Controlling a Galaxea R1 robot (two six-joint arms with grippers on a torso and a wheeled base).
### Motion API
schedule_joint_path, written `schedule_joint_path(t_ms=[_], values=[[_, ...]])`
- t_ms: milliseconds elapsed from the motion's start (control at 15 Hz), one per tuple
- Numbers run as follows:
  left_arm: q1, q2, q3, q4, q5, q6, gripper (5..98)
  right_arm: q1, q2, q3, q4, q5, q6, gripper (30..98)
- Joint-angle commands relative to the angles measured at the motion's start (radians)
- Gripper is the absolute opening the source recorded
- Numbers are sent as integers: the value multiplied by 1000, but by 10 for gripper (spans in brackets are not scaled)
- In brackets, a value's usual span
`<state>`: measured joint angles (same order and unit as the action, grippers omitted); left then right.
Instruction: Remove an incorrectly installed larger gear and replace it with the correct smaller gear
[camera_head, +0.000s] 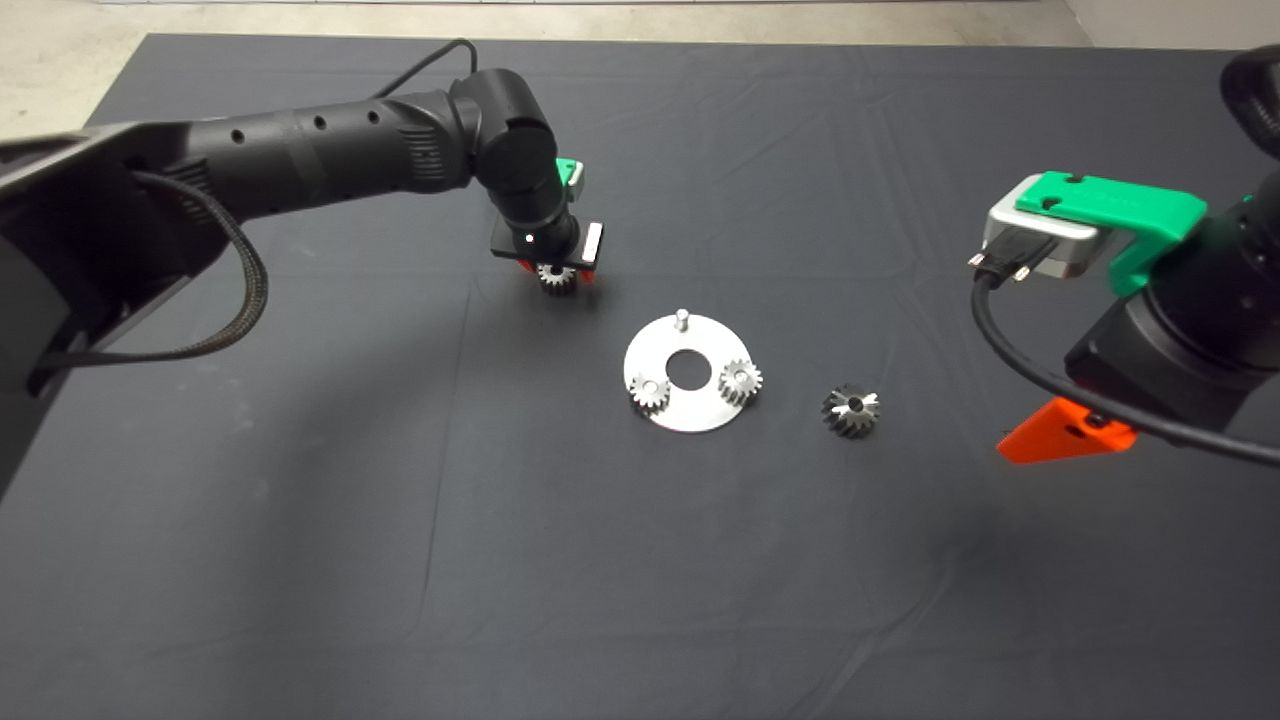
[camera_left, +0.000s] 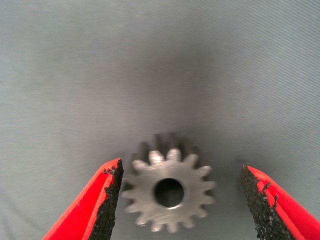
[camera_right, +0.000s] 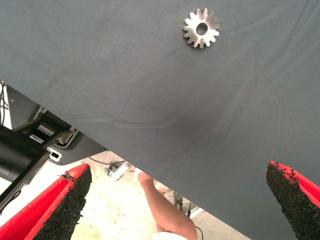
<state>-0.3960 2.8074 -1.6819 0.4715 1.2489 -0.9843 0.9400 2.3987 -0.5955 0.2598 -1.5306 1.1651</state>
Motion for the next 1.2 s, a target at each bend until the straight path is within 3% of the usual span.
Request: schedule_joint_path(t_ms=[0, 467, 600, 1133], values=[[-8, 4, 4, -8, 9, 7, 596, 30, -2, 4, 32, -36, 5, 923], [-8, -1, 10, -5, 40, 7, 596, 28, -1, 4, 32, -36, 5, 923], [-8, -1, 9, -5, 38, 7, 554, 29, -2, 4, 33, -36, 5, 923], [-9, 7, 1, -4, 40, 4, 550, 28, -2, 4, 33, -36, 5, 923]])
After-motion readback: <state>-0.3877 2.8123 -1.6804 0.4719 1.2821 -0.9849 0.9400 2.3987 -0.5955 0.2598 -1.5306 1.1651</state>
